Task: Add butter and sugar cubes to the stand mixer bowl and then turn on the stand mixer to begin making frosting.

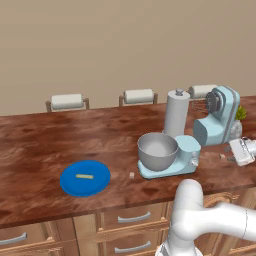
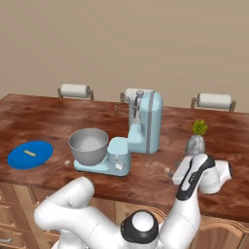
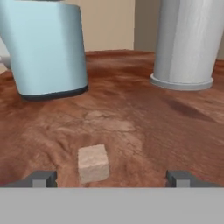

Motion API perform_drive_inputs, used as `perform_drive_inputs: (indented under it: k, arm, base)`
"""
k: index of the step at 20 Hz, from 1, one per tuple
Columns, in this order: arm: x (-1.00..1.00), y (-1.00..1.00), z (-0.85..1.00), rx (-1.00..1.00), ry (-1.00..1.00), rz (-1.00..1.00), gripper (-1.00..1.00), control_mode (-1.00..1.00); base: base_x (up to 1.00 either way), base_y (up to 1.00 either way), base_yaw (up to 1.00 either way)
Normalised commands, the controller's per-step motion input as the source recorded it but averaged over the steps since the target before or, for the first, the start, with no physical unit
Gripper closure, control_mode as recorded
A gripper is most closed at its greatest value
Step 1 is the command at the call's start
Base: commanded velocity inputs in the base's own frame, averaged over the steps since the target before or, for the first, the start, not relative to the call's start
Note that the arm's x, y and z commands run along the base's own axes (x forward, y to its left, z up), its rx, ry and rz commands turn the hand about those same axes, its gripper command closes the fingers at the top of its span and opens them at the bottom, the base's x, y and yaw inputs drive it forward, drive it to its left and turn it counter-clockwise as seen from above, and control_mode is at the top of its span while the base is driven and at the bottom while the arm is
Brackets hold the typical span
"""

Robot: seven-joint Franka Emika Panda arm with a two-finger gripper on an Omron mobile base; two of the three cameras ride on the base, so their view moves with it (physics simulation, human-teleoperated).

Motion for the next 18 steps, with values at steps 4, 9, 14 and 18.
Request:
perform_drive_inputs:
  k: [4,9,14,18]
  arm:
    - [-0.01,0.0,0.0,0.0,-0.14,0.05,-1.0,-1.0]
    - [0.0,0.0,0.0,0.0,-0.11,0.04,-1.0,-1.0]
    - [0.0,0.0,0.0,0.0,-0.01,0.01,-1.0,-1.0]
    - [0.0,0.0,0.0,0.0,0.0,0.0,-1.0,-1.0]
  base:
    - [0.0,0.0,0.0]
    - [0.0,0.0,0.0]
    - [0.0,0.0,0.0]
    - [0.0,0.0,0.0]
